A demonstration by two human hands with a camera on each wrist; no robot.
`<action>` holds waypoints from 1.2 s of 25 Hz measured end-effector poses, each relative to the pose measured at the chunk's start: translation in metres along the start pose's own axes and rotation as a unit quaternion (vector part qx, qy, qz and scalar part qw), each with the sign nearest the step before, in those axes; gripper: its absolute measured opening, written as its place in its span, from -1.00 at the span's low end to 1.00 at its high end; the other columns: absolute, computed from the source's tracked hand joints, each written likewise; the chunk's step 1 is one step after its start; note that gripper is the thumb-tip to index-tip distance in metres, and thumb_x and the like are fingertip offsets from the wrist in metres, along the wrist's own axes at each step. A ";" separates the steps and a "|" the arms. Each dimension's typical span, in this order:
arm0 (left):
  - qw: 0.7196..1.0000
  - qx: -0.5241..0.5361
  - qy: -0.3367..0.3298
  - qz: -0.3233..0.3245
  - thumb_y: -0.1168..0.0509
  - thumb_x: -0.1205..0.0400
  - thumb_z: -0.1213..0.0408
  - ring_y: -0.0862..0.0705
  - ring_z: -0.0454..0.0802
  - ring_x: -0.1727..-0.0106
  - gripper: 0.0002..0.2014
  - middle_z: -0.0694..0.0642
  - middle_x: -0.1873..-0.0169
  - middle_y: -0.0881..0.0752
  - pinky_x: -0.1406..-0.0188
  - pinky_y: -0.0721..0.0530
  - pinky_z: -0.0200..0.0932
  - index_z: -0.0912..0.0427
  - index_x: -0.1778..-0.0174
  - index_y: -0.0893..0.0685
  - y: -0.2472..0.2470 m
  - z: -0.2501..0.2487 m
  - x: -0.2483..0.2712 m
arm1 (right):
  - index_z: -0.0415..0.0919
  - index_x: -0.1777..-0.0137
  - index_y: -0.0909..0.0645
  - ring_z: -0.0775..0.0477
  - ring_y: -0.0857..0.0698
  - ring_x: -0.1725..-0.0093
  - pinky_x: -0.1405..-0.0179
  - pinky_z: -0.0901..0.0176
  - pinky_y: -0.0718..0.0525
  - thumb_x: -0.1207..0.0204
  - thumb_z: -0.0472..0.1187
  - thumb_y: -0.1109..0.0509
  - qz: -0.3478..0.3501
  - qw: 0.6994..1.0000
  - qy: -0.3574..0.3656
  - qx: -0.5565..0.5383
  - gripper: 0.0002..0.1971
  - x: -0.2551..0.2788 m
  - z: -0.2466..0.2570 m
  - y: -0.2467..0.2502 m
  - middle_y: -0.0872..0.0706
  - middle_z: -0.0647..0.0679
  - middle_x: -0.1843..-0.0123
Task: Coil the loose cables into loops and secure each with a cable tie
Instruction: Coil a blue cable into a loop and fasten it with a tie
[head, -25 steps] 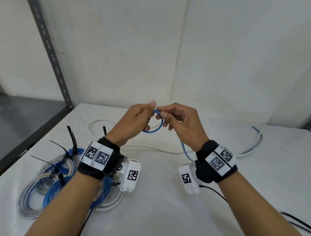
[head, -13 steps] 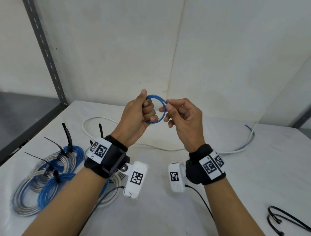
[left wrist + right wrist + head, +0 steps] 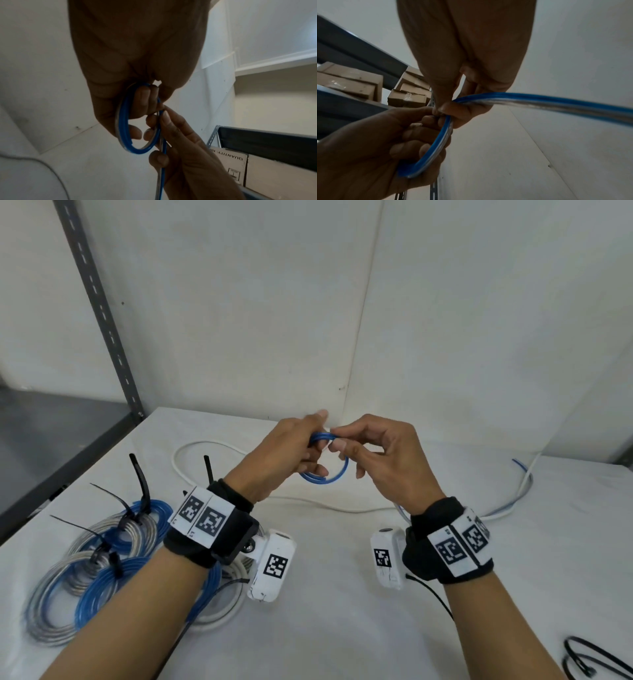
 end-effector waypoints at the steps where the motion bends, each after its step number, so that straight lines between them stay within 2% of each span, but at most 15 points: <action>1: 0.999 -0.031 -0.009 0.012 -0.09 -0.86 0.05 -0.34 -0.11 0.54 -0.55 0.00 0.49 -0.32 0.13 -0.74 -0.04 0.21 0.30 -0.54 0.000 0.001 0.001 | -0.24 -0.03 -0.82 -0.07 -0.78 0.11 0.44 0.13 -0.70 -0.58 -0.34 -0.53 0.006 1.000 0.001 0.015 -0.92 0.001 -0.001 -0.001 -0.84 -0.03 0.15; 3: 0.997 -0.070 -0.025 0.029 -0.10 -0.85 0.01 -0.29 -0.10 0.47 -0.53 -0.03 0.46 -0.28 0.19 -0.67 -0.15 0.13 0.37 -0.46 0.000 0.001 0.002 | -0.19 -0.03 -0.84 0.03 -0.75 0.08 0.43 0.09 -0.72 -0.58 -0.29 -0.55 0.006 0.999 0.009 0.037 -0.92 0.001 0.000 -0.002 -0.83 0.08 0.15; 5: 0.997 -0.068 -0.039 0.022 -0.10 -0.85 0.01 -0.23 -0.07 0.45 -0.52 -0.06 0.48 -0.23 0.27 -0.59 -0.18 0.07 0.41 -0.36 0.005 -0.001 0.002 | -0.15 -0.01 -0.83 0.03 -0.76 0.10 0.41 0.08 -0.71 -0.56 -0.22 -0.58 -0.017 0.999 0.017 0.044 -0.92 0.001 0.001 -0.004 -0.84 0.10 0.15; 9: 0.992 0.076 -0.089 -0.057 -0.11 -0.85 0.02 -0.14 -0.03 0.44 -0.50 -0.05 0.47 -0.16 0.36 -0.51 -0.18 -0.02 0.47 -0.30 0.014 -0.006 0.002 | -0.31 0.07 -0.77 -0.11 -0.84 0.22 0.43 0.13 -0.71 -0.54 -0.27 -0.59 -0.113 0.992 0.010 -0.063 -0.90 0.003 -0.001 -0.012 -0.85 -0.08 0.22; 13: 0.978 0.152 -0.116 -0.083 -0.06 -0.83 -0.06 -0.13 -0.05 0.46 -0.51 -0.02 0.49 -0.13 0.39 -0.47 -0.20 0.06 0.37 -0.14 0.004 -0.004 0.002 | -0.32 0.06 -0.71 -0.17 -0.88 0.11 0.35 0.05 -0.81 -0.53 -0.31 -0.59 -0.121 0.985 -0.012 -0.123 -0.89 0.006 -0.003 -0.025 -0.87 -0.20 0.12; 15: 0.974 0.172 -0.114 -0.090 -0.04 -0.83 -0.07 -0.13 -0.03 0.46 -0.51 0.03 0.47 -0.11 0.36 -0.46 -0.16 0.10 0.34 -0.13 -0.002 -0.001 0.001 | -0.33 0.06 -0.71 -0.16 -0.88 0.11 0.32 0.05 -0.83 -0.52 -0.33 -0.59 -0.129 0.984 -0.013 -0.125 -0.88 0.006 -0.002 -0.026 -0.87 -0.19 0.12; 16: 0.976 0.168 -0.104 -0.088 -0.04 -0.84 -0.05 -0.15 -0.03 0.48 -0.51 0.04 0.48 -0.13 0.32 -0.53 -0.15 0.11 0.36 -0.17 -0.002 0.000 0.001 | -0.34 0.06 -0.72 -0.14 -0.88 0.14 0.35 0.09 -0.81 -0.52 -0.33 -0.60 -0.137 0.984 -0.005 -0.112 -0.89 0.005 -0.002 -0.024 -0.87 -0.18 0.14; 18: 0.988 0.118 -0.074 -0.065 -0.05 -0.86 0.01 -0.27 -0.04 0.55 -0.50 0.03 0.55 -0.23 0.16 -0.74 -0.08 0.15 0.39 -0.38 0.004 -0.003 0.001 | -0.34 0.08 -0.76 -0.12 -0.86 0.16 0.39 0.13 -0.75 -0.51 -0.33 -0.60 -0.130 0.988 0.004 -0.086 -0.90 0.003 -0.001 -0.014 -0.86 -0.13 0.18; 20: 0.998 0.020 -0.046 -0.025 -0.08 -0.86 0.04 -0.34 0.00 0.55 -0.51 0.03 0.58 -0.30 0.04 -0.81 0.01 0.21 0.37 -0.50 0.009 -0.004 0.003 | -0.30 0.10 -0.79 -0.07 -0.83 0.14 0.39 0.12 -0.75 -0.51 -0.33 -0.61 -0.077 0.996 0.005 -0.040 -0.95 0.002 0.000 -0.008 -0.85 -0.06 0.19; 22: 0.995 -0.086 -0.052 -0.005 -0.10 -0.85 0.00 -0.39 0.02 0.46 -0.50 0.03 0.53 -0.29 0.12 -0.78 -0.06 0.18 0.38 -0.47 0.011 -0.004 0.007 | -0.25 0.09 -0.80 0.00 -0.81 0.11 0.38 0.10 -0.79 -0.53 -0.32 -0.59 -0.033 0.999 0.013 0.006 -0.98 0.004 0.001 -0.010 -0.84 0.01 0.18; 23: 0.992 -0.102 -0.077 0.000 -0.10 -0.84 -0.01 -0.35 -0.02 0.45 -0.50 0.00 0.51 -0.26 0.15 -0.77 -0.03 0.12 0.41 -0.43 0.010 -0.006 0.009 | -0.23 0.07 -0.81 0.00 -0.81 0.09 0.38 0.10 -0.80 -0.55 -0.31 -0.57 -0.035 0.999 0.020 0.012 -0.99 0.004 0.002 -0.012 -0.84 0.03 0.17; 26: 0.994 -0.005 -0.103 -0.021 -0.11 -0.85 0.04 -0.17 -0.04 0.44 -0.50 -0.08 0.48 -0.19 0.28 -0.59 -0.11 -0.01 0.47 -0.31 0.010 -0.007 0.007 | -0.20 0.01 -0.81 -0.03 -0.84 0.06 0.37 0.10 -0.82 -0.58 -0.29 -0.55 -0.084 0.996 0.021 -0.009 -0.96 0.003 0.002 -0.011 -0.85 0.01 0.13; 30: 0.990 0.107 -0.086 -0.035 -0.10 -0.85 0.07 -0.12 -0.04 0.47 -0.54 -0.02 0.47 -0.12 0.39 -0.45 -0.19 0.05 0.38 -0.19 0.008 -0.012 0.006 | -0.29 -0.05 -0.76 -0.08 -0.85 0.13 0.24 0.10 -0.86 -0.65 -0.31 -0.47 -0.137 0.987 0.081 0.028 -0.94 0.006 0.005 -0.012 -0.85 -0.11 0.13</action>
Point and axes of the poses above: each hand's wrist, its own x-axis away from the middle knuckle, its own y-axis out of the back of the hand, z = x × y, the point moved 2 cm from there along -x, towards the middle knuckle
